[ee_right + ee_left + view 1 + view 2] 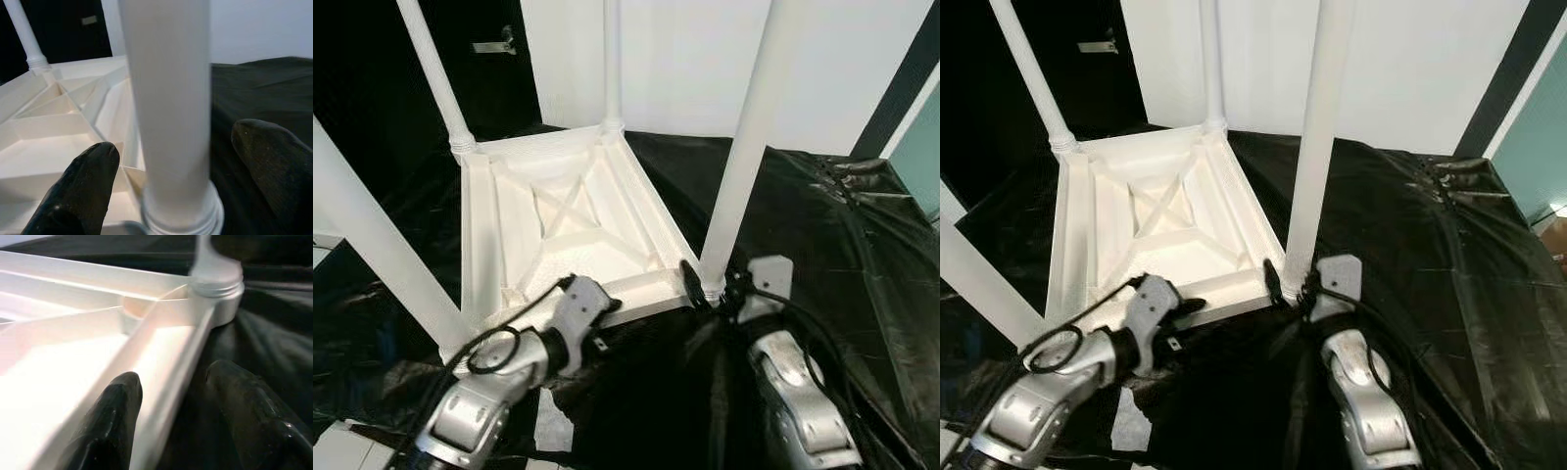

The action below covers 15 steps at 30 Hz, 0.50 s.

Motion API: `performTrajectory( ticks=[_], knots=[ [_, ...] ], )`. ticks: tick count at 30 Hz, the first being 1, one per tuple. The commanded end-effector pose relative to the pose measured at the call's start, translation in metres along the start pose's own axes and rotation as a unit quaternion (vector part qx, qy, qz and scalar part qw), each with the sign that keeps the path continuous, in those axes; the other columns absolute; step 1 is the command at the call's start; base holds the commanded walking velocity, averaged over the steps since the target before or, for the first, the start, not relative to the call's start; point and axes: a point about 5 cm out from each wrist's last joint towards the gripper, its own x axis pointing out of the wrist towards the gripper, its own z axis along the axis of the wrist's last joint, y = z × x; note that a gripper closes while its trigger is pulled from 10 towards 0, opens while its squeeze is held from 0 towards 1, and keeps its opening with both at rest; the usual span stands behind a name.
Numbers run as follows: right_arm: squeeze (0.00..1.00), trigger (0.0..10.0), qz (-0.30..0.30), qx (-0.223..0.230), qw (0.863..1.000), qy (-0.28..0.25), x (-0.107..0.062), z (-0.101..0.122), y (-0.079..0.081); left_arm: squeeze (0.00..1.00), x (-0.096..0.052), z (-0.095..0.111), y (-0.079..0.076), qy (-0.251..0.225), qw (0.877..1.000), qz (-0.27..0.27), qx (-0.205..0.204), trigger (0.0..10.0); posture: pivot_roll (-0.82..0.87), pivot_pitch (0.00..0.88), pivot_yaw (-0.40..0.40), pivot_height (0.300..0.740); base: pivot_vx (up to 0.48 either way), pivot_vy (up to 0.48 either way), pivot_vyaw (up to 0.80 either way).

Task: Building children table

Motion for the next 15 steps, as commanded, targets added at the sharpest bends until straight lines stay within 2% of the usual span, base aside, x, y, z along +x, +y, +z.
performTrajectory(
  ticks=[1, 2, 3, 4, 6, 7, 9, 10, 12, 15],
  knots=[
    [0.00, 10.0, 0.001, -0.001, 1.000, 0.007, -0.005, -0.001, -0.004, 0.00, -0.004, 0.002, 0.010, 0.000, 1.000, 0.014, 0.007, 10.0, 0.00, 0.000, -0.037, 0.740, 0.000, 0.000, 0.00],
    [0.00, 10.0, 0.004, -0.004, 1.000, 0.011, -0.008, -0.002, -0.005, 0.00, -0.007, 0.004, 0.014, -0.005, 1.000, 0.020, 0.004, 10.0, 0.00, 0.000, -0.037, 0.740, 0.000, 0.000, 0.00],
    [0.00, 10.0, 0.030, 0.015, 0.999, 0.032, -0.013, -0.007, -0.003, 0.00, -0.014, 0.008, 0.021, -0.018, 0.999, 0.028, -0.008, 10.0, -0.01, 0.000, -0.033, 0.740, 0.000, 0.000, 0.00],
    [0.00, 10.0, 0.030, 0.015, 0.999, 0.032, -0.013, -0.007, -0.003, 0.00, -0.014, 0.008, 0.021, -0.018, 0.999, 0.028, -0.008, 10.0, -0.01, 0.000, -0.033, 0.740, 0.000, 0.000, 0.00],
    [0.00, 10.0, 0.076, 0.042, 0.995, 0.050, -0.016, -0.011, 0.007, 0.00, -0.019, 0.011, 0.025, -0.026, 0.999, 0.028, -0.015, 10.0, -0.01, 0.000, -0.029, 0.740, 0.000, 0.000, 0.00],
    [0.00, 10.0, 0.076, 0.042, 0.995, 0.050, -0.016, -0.011, 0.007, 0.00, -0.019, 0.011, 0.025, -0.026, 0.999, 0.028, -0.015, 10.0, -0.01, 0.000, -0.029, 0.740, 0.000, 0.000, 0.00],
    [0.00, 10.0, 0.133, 0.049, 0.988, 0.058, -0.019, -0.011, 0.023, 0.00, -0.023, 0.011, 0.027, -0.023, 0.999, 0.027, -0.008, 10.0, -0.01, 0.000, -0.029, 0.740, 0.000, 0.000, 0.00],
    [0.00, 10.0, 0.133, 0.049, 0.988, 0.058, -0.019, -0.011, 0.023, 0.00, -0.023, 0.011, 0.027, -0.023, 0.999, 0.027, -0.008, 10.0, -0.01, 0.000, -0.029, 0.740, 0.000, 0.000, 0.00],
    [0.00, 10.0, 0.214, 0.066, 0.972, 0.076, -0.025, -0.013, 0.045, 0.00, -0.027, 0.011, 0.028, -0.023, 0.999, 0.029, -0.001, 10.0, 0.00, 0.000, -0.035, 0.740, 0.000, 0.000, 0.00],
    [0.00, 10.0, 0.244, 0.067, 0.964, 0.081, -0.026, -0.014, 0.051, 0.00, -0.028, 0.012, 0.028, -0.027, 0.999, 0.034, 0.004, 10.0, 0.01, 0.000, -0.037, 0.740, 0.000, 0.000, 0.00]
  ],
)
